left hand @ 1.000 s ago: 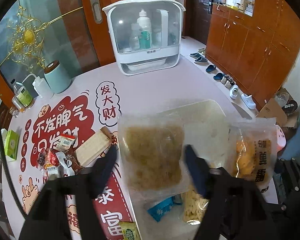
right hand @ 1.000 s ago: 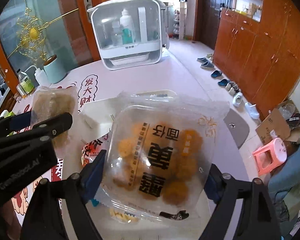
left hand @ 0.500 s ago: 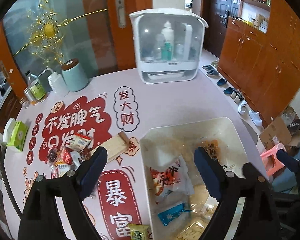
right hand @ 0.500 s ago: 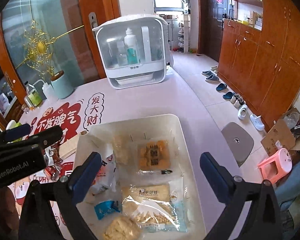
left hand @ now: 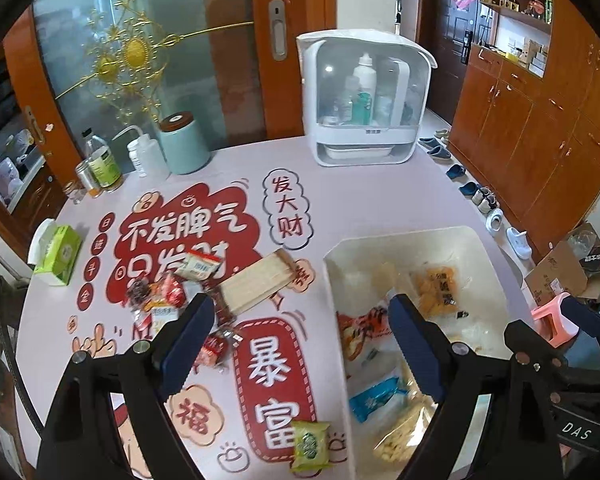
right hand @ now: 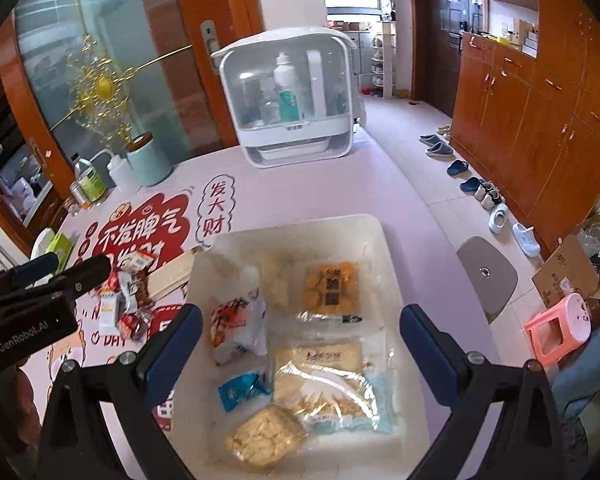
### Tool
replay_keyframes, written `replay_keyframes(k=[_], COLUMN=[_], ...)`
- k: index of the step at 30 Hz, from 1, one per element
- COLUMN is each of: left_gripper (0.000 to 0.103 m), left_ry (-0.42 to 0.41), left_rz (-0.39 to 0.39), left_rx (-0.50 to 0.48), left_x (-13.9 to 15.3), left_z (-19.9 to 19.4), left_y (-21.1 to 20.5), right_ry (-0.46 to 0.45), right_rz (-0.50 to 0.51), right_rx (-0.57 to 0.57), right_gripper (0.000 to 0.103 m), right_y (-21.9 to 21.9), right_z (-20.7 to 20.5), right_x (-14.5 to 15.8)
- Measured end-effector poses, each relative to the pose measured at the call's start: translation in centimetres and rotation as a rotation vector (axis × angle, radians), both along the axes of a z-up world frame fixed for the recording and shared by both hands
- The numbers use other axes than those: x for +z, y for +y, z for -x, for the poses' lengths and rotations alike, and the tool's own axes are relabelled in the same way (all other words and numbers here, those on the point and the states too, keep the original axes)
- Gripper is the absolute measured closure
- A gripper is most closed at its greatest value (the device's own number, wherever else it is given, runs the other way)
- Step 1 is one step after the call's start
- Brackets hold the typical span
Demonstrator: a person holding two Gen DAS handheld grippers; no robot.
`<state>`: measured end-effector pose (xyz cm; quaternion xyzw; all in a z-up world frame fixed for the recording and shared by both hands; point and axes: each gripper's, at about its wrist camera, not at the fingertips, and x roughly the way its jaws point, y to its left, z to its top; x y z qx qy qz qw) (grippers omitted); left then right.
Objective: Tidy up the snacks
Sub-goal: 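Move both tools back over the snack pile, then grasp the yellow OATS stick with the left tool while the right tool grasps the red packet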
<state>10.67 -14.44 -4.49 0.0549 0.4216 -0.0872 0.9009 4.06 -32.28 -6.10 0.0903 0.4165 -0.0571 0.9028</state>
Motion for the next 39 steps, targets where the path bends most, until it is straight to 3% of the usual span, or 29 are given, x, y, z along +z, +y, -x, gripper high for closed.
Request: replay_keyframes(k=[8,18,29,33,39], left_gripper=[0.015,0.015,0.015,0.015,0.015], left_ry=[-0.002,0.012,0.028,0.047,0.098], left_rz=[-0.021,-0.058,-0.047,-0.055,-0.049], left_rx=[0.041,0.093,0.096,0.081,0.063], left_x=[0.3,-0.2,-0.9,-2.3,-5.6], left_z=[3.5,6.0,2.3,0.0,-4.1], left_y=[5.2,14.3,23.3,25.4,26.5], right_ry=[0.041,0.051,0.02,0.042,0.106], right_rz=[-0.027,-0.008,0.038,0.062,0.013], right_rx=[0.025,-0.062,-0.038,-0.008,0.024], right_gripper=[0.003,0.003,0.008,0.009,0.016], right_y=[2.6,5.0,14.0,18.2,21.3], right_z=[2.4,3.7,1.0,-1.8,-6.1], right_x=[-0.9,-0.8,0.3,-0.6,-3.2])
